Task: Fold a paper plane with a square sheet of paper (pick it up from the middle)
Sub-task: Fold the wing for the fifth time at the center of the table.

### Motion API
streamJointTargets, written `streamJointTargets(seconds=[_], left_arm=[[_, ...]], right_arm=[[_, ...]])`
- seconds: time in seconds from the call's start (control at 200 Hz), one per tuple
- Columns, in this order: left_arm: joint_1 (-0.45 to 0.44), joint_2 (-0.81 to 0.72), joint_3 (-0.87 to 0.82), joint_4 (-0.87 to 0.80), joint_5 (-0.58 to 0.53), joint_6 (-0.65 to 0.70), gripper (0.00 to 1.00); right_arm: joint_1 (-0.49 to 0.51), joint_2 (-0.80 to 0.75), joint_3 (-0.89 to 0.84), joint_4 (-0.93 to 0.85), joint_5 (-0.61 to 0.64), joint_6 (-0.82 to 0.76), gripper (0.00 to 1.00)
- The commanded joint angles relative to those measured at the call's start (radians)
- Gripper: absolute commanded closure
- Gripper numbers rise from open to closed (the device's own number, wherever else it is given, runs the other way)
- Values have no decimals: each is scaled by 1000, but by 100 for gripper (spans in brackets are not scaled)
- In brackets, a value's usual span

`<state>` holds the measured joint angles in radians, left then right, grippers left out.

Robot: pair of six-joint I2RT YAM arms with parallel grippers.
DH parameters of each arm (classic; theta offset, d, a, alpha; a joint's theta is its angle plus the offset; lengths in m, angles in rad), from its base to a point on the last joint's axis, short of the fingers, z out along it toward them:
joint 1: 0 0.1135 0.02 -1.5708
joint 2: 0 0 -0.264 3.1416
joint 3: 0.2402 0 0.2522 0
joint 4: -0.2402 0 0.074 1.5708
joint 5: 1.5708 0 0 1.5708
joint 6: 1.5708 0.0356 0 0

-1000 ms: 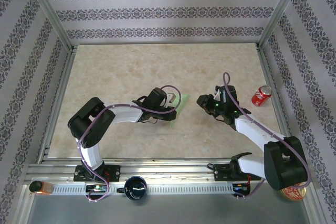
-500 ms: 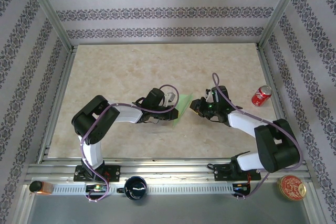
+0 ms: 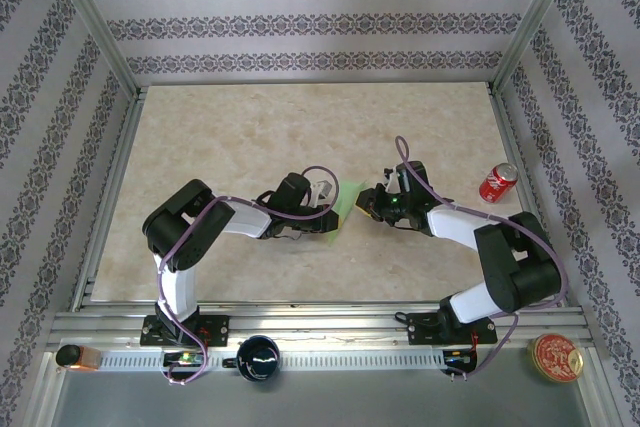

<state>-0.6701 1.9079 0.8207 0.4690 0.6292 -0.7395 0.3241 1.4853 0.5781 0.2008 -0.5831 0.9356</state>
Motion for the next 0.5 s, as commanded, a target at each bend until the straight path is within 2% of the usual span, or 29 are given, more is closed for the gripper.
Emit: streamJointTargets(seconds=[0.0,0.175,0.5], left_arm=[[12,22,-14,88,31,-27,100],[17,32,-32,163,47,-78,100],[26,80,-80,369,76,-255,100]], right_arm=[[15,19,27,41,-18,-6,84],[26,48,43,51,-22,-7,84],[26,95,71,39,-35,-30,86]])
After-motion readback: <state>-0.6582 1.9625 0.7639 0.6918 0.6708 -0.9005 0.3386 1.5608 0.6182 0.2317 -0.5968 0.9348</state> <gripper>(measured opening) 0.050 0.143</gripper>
